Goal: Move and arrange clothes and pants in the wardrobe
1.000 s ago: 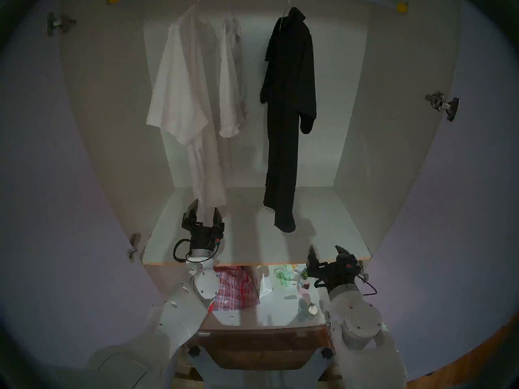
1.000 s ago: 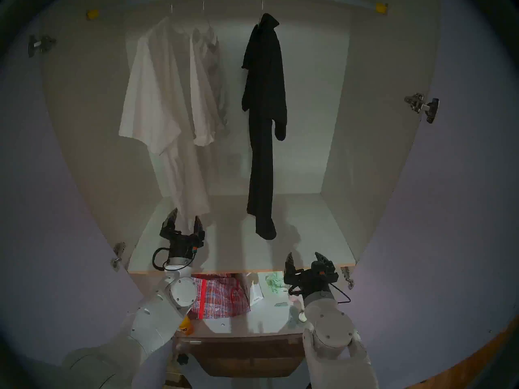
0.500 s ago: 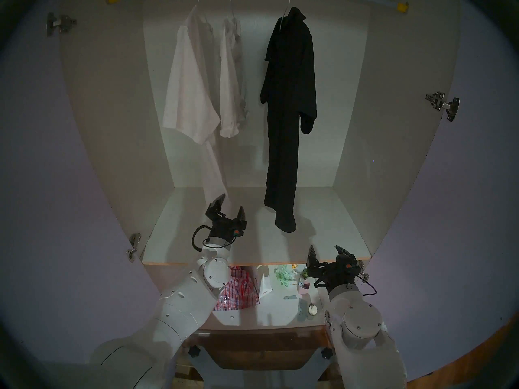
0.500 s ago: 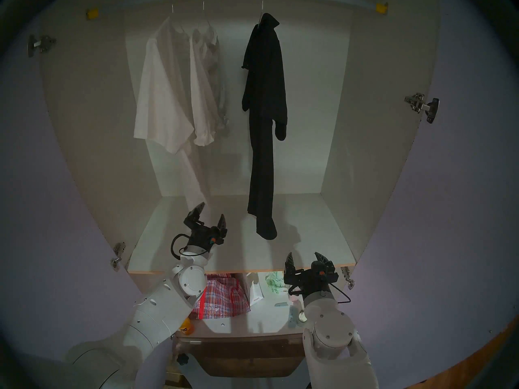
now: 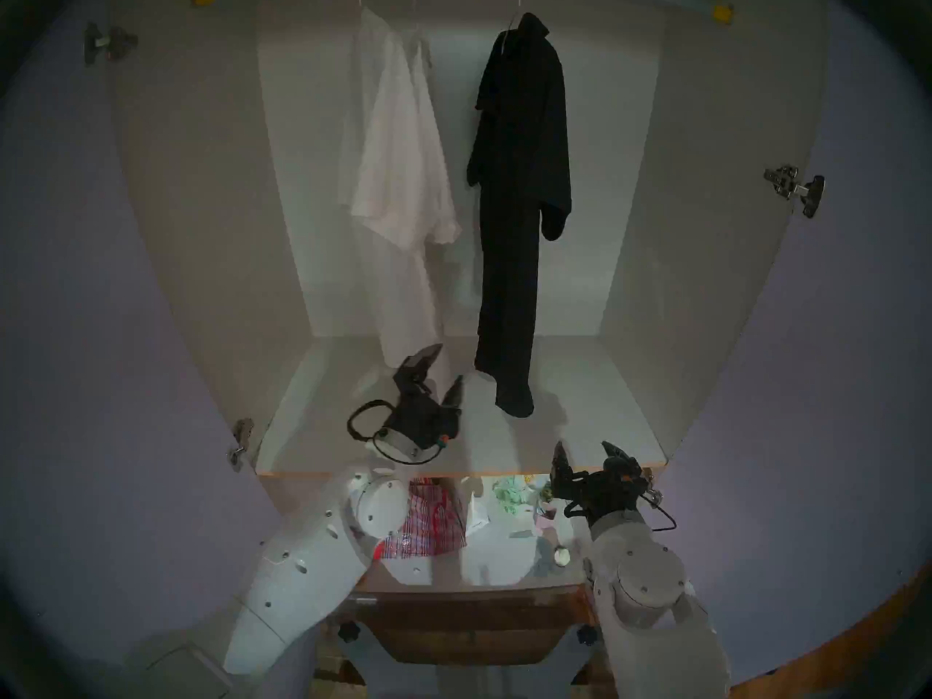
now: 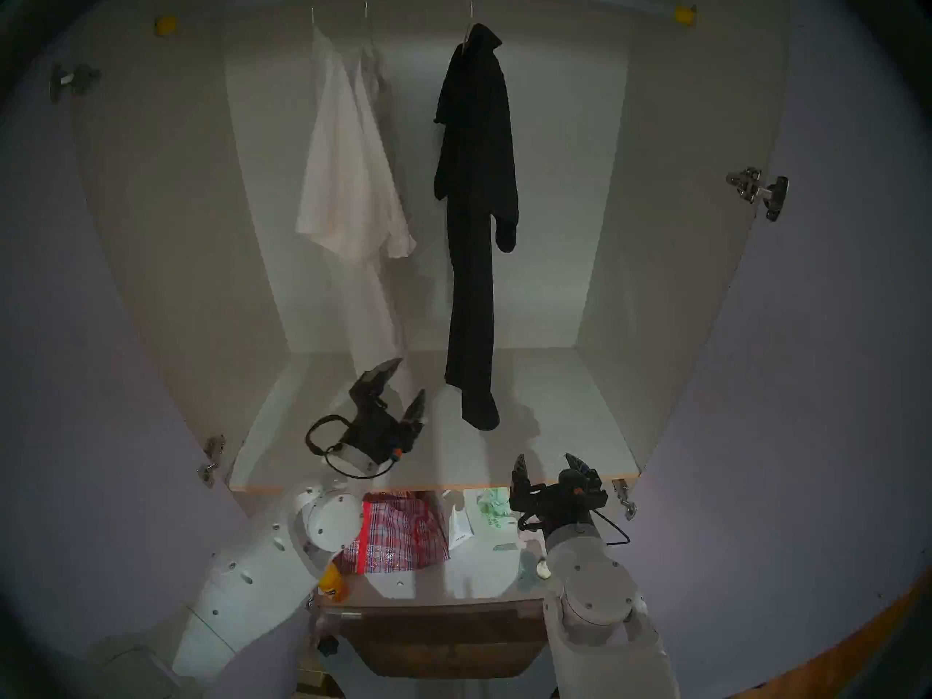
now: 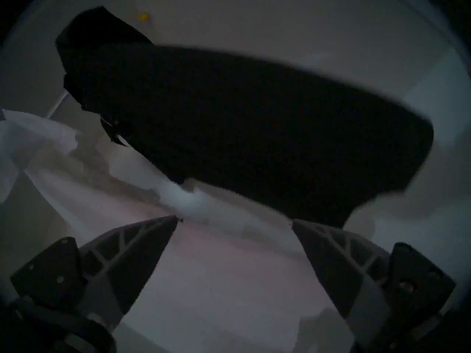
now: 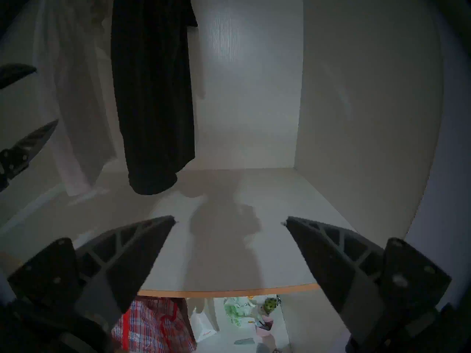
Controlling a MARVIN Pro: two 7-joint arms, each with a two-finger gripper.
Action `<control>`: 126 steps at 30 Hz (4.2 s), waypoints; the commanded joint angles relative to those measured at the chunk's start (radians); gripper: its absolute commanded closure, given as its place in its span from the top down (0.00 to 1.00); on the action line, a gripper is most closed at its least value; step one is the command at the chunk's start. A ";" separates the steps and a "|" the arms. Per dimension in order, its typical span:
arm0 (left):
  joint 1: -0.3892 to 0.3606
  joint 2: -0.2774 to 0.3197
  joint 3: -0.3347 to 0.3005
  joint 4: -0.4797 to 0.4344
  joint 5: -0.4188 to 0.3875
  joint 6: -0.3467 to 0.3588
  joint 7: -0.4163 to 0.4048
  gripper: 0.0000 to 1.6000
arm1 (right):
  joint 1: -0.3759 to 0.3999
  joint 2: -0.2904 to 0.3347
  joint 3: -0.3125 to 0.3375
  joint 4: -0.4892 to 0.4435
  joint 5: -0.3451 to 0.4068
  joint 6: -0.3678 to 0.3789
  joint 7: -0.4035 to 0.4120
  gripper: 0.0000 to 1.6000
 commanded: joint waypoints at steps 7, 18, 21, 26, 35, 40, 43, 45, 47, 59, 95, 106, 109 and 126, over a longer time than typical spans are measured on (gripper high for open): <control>-0.098 -0.123 -0.075 0.095 0.017 0.130 0.193 1.00 | 0.009 -0.003 -0.001 -0.025 0.002 -0.005 0.000 1.00; -0.215 -0.191 -0.109 0.241 0.047 0.215 0.361 1.00 | 0.009 -0.004 -0.001 -0.025 0.002 -0.005 0.001 1.00; -0.194 -0.232 -0.172 0.174 -0.060 0.206 0.310 1.00 | 0.010 -0.004 -0.001 -0.023 0.001 -0.005 0.001 1.00; -0.128 -0.255 -0.224 0.051 -0.166 0.198 0.226 1.00 | 0.010 -0.004 -0.001 -0.022 0.001 -0.006 0.001 1.00; 0.013 -0.218 -0.261 -0.243 -0.520 0.189 -0.083 1.00 | 0.011 -0.004 -0.001 -0.020 0.000 -0.006 0.001 1.00; 0.010 -0.165 -0.303 -0.323 -0.525 0.280 -0.190 1.00 | 0.009 -0.005 0.000 -0.024 0.001 -0.005 0.001 1.00; -0.018 -0.100 -0.255 -0.299 -0.404 0.271 -0.129 1.00 | 0.010 -0.005 0.000 -0.023 0.001 -0.006 0.001 1.00; -0.045 -0.074 -0.207 -0.254 -0.301 0.270 -0.071 1.00 | 0.009 -0.005 0.000 -0.024 0.000 -0.006 0.002 1.00; -0.070 -0.044 -0.160 -0.212 -0.227 0.278 -0.030 1.00 | 0.009 -0.005 0.000 -0.024 0.001 -0.005 0.002 1.00; 0.019 0.034 -0.248 -0.413 -0.477 0.348 -0.360 1.00 | 0.009 -0.006 0.000 -0.025 0.000 -0.005 0.002 1.00; 0.129 0.220 -0.254 -0.456 -0.364 0.296 -0.185 1.00 | 0.009 -0.007 0.001 -0.025 -0.001 -0.005 0.004 1.00; -0.039 0.115 -0.111 -0.260 -0.198 0.321 -0.015 1.00 | 0.009 -0.008 0.002 -0.023 -0.001 -0.005 0.004 1.00; -0.023 0.127 -0.120 -0.310 -0.201 0.337 -0.068 1.00 | 0.009 -0.008 0.002 -0.025 -0.001 -0.005 0.004 1.00; 0.102 0.304 -0.246 -0.441 -0.213 0.409 -0.264 1.00 | 0.008 -0.009 0.002 -0.026 -0.002 -0.004 0.005 1.00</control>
